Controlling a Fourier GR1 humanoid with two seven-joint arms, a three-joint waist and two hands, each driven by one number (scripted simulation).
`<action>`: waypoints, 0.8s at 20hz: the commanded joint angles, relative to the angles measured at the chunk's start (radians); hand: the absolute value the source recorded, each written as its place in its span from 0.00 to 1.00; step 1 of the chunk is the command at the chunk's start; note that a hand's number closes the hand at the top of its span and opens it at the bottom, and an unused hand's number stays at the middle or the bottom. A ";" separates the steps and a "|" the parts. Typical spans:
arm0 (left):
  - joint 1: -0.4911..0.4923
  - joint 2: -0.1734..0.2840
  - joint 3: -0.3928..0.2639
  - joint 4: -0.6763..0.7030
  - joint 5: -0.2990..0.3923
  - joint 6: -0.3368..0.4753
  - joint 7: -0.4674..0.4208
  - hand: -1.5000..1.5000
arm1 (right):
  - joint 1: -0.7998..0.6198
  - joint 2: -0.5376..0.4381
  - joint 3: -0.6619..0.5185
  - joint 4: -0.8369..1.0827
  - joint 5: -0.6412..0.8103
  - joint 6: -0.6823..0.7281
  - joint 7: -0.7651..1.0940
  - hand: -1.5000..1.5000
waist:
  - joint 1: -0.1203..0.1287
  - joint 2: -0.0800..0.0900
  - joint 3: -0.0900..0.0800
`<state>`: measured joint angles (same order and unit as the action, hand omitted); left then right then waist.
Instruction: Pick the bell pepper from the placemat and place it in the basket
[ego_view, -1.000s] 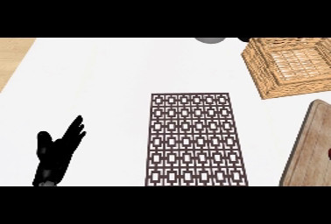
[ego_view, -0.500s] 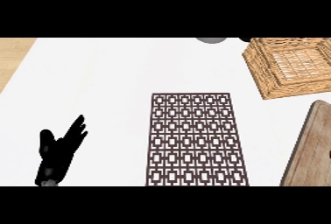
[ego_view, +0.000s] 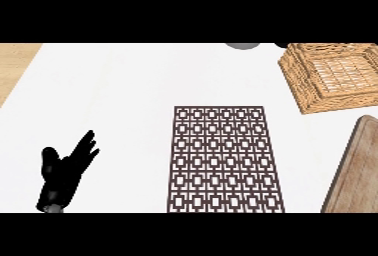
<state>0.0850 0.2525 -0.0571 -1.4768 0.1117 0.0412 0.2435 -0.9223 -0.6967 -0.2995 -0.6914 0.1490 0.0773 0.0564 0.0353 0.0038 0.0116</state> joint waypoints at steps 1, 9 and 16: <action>0.014 0.007 0.005 0.072 0.012 -0.031 0.034 0.50 | -0.014 -0.038 -0.026 0.146 0.010 0.018 -0.107 1.00 | 0.001 0.012 -0.010; 0.069 -0.021 -0.035 0.029 -0.020 -0.020 -0.002 0.50 | -0.005 -0.119 0.086 0.265 0.208 -0.091 -0.183 0.00 | 0.026 0.020 -0.009; -0.022 -0.025 -0.005 0.055 -0.006 -0.004 0.087 0.50 | -0.045 -0.165 0.033 0.356 0.191 -0.097 -0.326 0.00 | 0.004 0.014 -0.009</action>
<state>0.0704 0.2442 -0.0498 -1.4713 0.1080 0.0294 0.2612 -0.9440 -0.8187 -0.2457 -0.3870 0.3412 -0.0350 -0.2141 0.0454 0.0095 0.0132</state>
